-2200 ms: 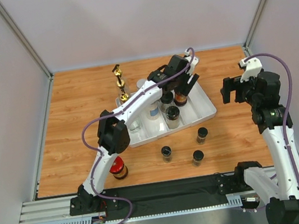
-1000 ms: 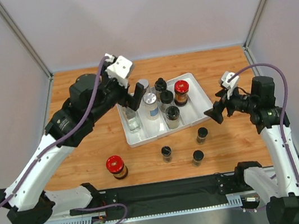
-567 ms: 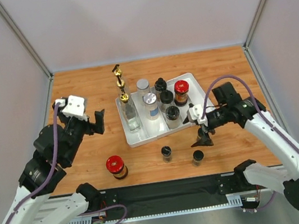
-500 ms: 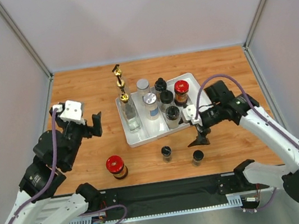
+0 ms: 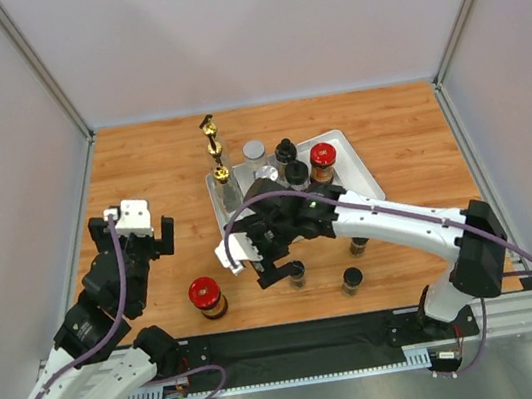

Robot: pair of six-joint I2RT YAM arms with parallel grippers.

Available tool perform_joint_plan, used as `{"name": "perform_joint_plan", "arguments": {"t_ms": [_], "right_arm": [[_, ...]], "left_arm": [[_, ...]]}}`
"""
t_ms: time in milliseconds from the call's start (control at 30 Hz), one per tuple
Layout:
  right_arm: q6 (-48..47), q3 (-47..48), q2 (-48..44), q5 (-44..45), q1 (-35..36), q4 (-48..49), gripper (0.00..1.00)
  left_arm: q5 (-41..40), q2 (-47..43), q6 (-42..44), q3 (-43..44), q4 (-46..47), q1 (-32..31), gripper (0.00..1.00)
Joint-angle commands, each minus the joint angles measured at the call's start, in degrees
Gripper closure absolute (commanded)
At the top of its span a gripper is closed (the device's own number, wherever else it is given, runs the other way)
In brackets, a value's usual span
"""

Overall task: Organize the condiment bottles
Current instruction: Pick up the bottle from the center of the board.

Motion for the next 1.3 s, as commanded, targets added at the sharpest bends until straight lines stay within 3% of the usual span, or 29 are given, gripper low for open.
{"name": "perform_joint_plan", "arguments": {"t_ms": [0, 300, 933, 1067, 1167, 1200, 1267], "right_arm": [[5.67, 4.34, 3.79, 4.3, 3.11, 5.66, 0.0], [19.11, 8.47, 12.67, 7.29, 8.3, 14.81, 0.0], [29.15, 13.31, 23.49, 10.2, 13.66, 22.37, 0.02], [29.06, 13.92, 24.1, 10.02, 14.1, 21.85, 0.16], [28.01, 13.66, 23.93, 9.93, 14.28, 20.88, 0.39], [27.13, 13.4, 23.41, 9.85, 14.28, 20.36, 0.53], [25.81, 12.96, 22.61, 9.15, 14.19, 18.78, 0.65]], "left_arm": [[-5.78, -2.19, 1.69, -0.89, 3.23, 0.29, 0.0], [-10.89, -7.55, 3.01, -2.91, 5.86, 0.47, 0.0], [-11.59, -11.25, 3.8, -4.41, 7.98, 0.47, 0.0], [-11.85, -11.51, 3.98, -4.58, 8.24, 0.47, 0.0], [-12.03, -11.69, 3.98, -4.58, 8.33, 0.47, 0.0], [-12.12, -11.69, 4.07, -4.58, 8.42, 0.47, 0.0], [-12.03, -11.78, 4.15, -4.67, 8.5, 0.38, 0.0]]}}
